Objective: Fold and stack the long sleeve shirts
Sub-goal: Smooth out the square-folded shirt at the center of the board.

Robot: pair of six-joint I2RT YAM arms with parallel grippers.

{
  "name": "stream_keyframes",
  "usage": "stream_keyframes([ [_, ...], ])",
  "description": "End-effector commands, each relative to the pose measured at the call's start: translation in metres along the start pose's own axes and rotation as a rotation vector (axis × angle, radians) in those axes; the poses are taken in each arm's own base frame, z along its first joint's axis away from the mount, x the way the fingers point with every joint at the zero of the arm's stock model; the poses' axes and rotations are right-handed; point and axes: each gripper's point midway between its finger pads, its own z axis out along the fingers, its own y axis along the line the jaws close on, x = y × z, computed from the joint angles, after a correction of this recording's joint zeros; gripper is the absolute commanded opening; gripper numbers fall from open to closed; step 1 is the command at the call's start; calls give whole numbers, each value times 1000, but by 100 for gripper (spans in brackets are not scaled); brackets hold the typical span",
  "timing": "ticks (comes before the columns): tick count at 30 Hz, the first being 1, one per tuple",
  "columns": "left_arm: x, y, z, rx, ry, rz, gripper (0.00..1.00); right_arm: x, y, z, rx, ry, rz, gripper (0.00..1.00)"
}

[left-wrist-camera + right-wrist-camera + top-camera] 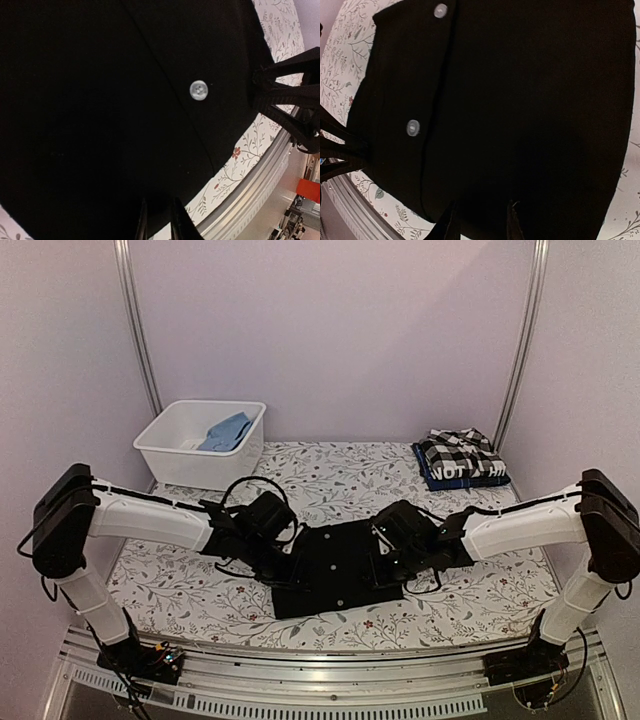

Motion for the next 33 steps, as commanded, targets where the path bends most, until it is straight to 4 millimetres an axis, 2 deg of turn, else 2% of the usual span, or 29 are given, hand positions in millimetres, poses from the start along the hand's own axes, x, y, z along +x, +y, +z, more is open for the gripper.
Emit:
stream_keyframes([
  [1,5,-1,18,9,39,9,17,34,-40,20,135,68,85,30],
  [3,7,10,25,-26,56,2,16,46,-50,21,157,86,121,30],
  [6,7,27,32,-91,70,-16,15,58,-55,19,164,99,163,30],
  [9,0,36,34,-140,62,-27,15,54,-51,14,163,82,168,30],
  [13,-10,39,26,-189,32,-22,16,22,-38,-7,167,2,150,33],
  [16,-17,43,20,-209,9,-32,15,-13,-19,-26,124,-86,120,36],
  [20,-25,45,9,-214,-28,-51,15,-60,-5,-33,80,-158,107,37],
  [24,-33,50,-4,-226,-75,-77,16,-96,-1,-18,15,-194,98,36],
  [26,-37,57,-10,-226,-95,-99,16,-107,-3,-4,-11,-183,98,35],
  [31,-45,69,-22,-229,-123,-125,15,-127,-20,28,-9,-167,99,30],
  [33,-47,73,-24,-231,-125,-128,15,-128,-34,42,-9,-148,123,28],
])
